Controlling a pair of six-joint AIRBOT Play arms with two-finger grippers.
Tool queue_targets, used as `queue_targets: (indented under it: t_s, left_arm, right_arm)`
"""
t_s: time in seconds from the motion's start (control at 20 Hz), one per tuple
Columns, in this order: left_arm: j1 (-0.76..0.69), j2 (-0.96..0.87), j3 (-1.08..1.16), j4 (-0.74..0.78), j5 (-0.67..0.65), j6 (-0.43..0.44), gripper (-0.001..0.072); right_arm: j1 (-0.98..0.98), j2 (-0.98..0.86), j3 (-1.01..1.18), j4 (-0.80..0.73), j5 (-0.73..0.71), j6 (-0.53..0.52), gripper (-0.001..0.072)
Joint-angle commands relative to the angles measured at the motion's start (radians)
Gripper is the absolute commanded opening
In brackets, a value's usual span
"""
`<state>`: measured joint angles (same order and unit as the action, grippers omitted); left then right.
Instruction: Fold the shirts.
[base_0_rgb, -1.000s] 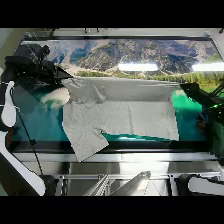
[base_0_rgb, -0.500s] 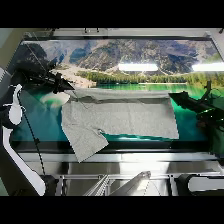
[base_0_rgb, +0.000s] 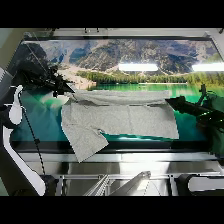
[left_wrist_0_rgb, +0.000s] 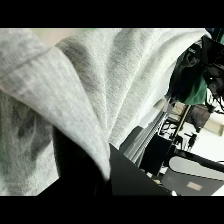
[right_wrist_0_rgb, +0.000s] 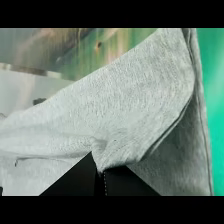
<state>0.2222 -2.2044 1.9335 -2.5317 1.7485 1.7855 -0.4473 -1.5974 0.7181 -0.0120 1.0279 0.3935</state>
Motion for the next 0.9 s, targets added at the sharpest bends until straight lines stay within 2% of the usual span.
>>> queue_targets:
  t_s: [0.0, 0.25, 0.75, 0.8, 0.85]
  left_arm:
    - [0.0, -0.001, 0.0, 0.005, 0.008, -0.037, 0.0005]
    - [-0.008, -0.001, 0.003, 0.212, -0.034, -0.052, 0.0005]
    - [-0.066, -0.001, 0.002, 0.176, -0.045, -0.051, 0.0016]
    - [-0.074, -0.001, 0.002, 0.176, -0.044, -0.051, 0.0048]
    - [-0.075, -0.001, 0.003, 0.175, -0.044, -0.051, 0.0258]
  right_arm:
    - [-0.001, 0.0, 0.0, -0.016, -0.033, 0.024, 0.0015]
    - [-0.029, 0.001, 0.0, -0.024, -0.076, 0.068, 0.0014]
    - [-0.036, 0.001, 0.0, -0.042, -0.018, 0.067, 0.0016]
    - [-0.036, 0.001, 0.0, -0.042, -0.002, 0.067, 0.0017]
    - [-0.037, 0.001, 0.0, -0.042, 0.006, 0.068, 0.0032]
